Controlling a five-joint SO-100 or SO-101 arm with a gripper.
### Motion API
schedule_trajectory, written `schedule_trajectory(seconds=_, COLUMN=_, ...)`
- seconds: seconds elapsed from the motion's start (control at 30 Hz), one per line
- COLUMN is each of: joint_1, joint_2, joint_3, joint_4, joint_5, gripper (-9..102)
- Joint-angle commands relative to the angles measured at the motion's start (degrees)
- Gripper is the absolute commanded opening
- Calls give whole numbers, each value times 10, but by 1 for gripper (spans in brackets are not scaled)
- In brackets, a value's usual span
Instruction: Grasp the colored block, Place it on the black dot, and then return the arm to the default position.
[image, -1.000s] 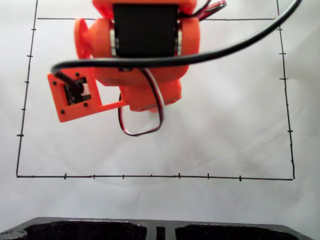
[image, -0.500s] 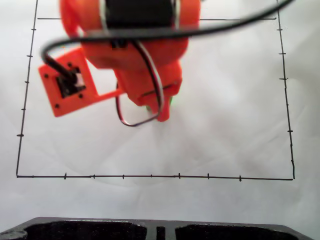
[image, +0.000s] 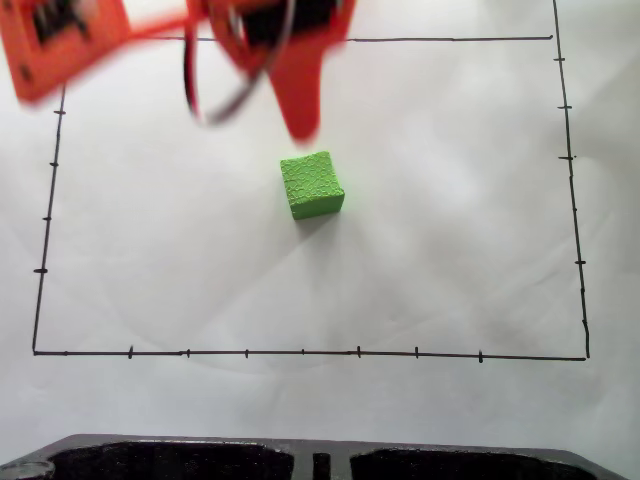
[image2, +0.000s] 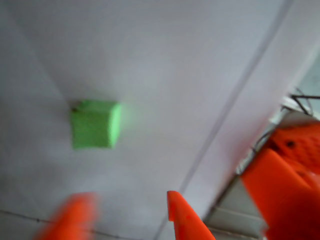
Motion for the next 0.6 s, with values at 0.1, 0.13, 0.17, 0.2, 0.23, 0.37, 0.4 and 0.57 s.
schedule_trajectory(seconds=0.1, joint_1=56, joint_2=128, joint_3=71, joint_4=-26, joint_5=-51, gripper=4)
schedule_trajectory(seconds=0.13, joint_1=62, joint_2=144, joint_3=91, joint_4=-40, joint_5=-62, gripper=2)
schedule_trajectory(seconds=0.17, joint_1=68, joint_2=161, joint_3=112, joint_4=-55, joint_5=-74, gripper=1)
schedule_trajectory(seconds=0.2, joint_1=74, joint_2=176, joint_3=130, joint_4=-72, joint_5=-80, gripper=0)
schedule_trajectory(seconds=0.23, joint_1=78, joint_2=192, joint_3=146, joint_4=-90, joint_5=-80, gripper=0)
schedule_trajectory(seconds=0.37, joint_1=78, joint_2=249, joint_3=206, joint_4=-145, joint_5=-62, gripper=0)
schedule_trajectory(seconds=0.4, joint_1=75, joint_2=270, joint_3=227, joint_4=-163, joint_5=-60, gripper=0)
schedule_trajectory(seconds=0.57, joint_1=40, joint_2=379, joint_3=328, joint_4=-236, joint_5=-35, gripper=0)
